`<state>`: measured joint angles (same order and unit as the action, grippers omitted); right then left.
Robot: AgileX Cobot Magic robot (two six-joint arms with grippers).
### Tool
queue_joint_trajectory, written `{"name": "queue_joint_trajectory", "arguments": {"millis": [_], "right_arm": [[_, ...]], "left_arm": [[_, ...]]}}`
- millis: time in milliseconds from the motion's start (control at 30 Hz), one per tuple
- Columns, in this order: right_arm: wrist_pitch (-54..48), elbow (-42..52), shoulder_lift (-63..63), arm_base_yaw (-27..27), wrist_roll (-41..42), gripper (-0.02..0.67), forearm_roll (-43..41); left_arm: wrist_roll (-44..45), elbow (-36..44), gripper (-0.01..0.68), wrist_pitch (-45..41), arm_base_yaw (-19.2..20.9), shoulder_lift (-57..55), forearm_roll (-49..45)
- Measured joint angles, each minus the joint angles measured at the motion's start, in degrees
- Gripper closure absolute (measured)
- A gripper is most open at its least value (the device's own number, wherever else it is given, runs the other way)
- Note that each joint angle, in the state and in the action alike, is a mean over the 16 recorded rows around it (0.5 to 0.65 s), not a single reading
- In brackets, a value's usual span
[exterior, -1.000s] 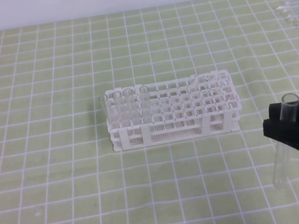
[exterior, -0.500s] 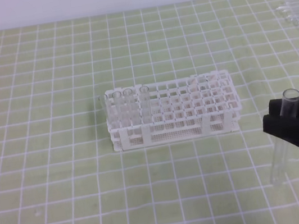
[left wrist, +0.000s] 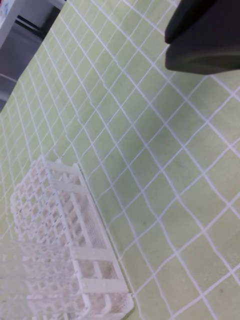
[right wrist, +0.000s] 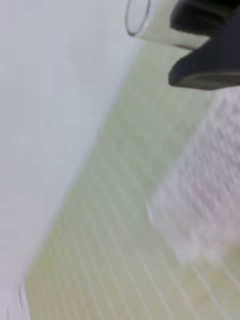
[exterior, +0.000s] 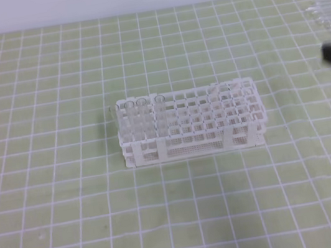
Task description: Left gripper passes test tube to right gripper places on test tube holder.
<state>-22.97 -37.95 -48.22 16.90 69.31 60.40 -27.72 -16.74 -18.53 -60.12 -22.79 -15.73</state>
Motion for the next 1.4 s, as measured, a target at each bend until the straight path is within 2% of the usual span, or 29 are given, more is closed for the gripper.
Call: {"name": "queue_joint_trajectory", "arguments": {"millis": [333,400,500,633,867,1400], "right_arm": [[34.74,-4.19,-13.07,15.29,-57.14,0.550,-55.20],[41.31,-4.24,-17.00,17.17,-65.19,0.550,-62.93],[50.62,-4.24,-22.94,18.84,-72.56,0.550,-70.31],[61.41,-4.24,-30.43,19.50,-75.24,0.550,-72.24],[71.71,-4.38,-39.68,19.85,-72.71,0.550,-66.00],[72.92,-8.16,-48.27,24.30,-65.07,0.550,-57.80]], "left_arm": [[0.01,-0.01,0.675,0.14,0.00,-0.13,-0.06],[0.01,-0.01,0.675,0.09,0.00,-0.09,-0.04],[0.01,-0.01,0.675,0.09,0.00,-0.09,-0.04],[0.01,-0.01,0.675,0.19,0.00,-0.09,-0.06],[0.14,-0.01,0.675,-0.08,0.00,-0.09,-0.06],[0.62,-0.01,0.675,-6.81,0.00,-0.06,-0.03]]}}
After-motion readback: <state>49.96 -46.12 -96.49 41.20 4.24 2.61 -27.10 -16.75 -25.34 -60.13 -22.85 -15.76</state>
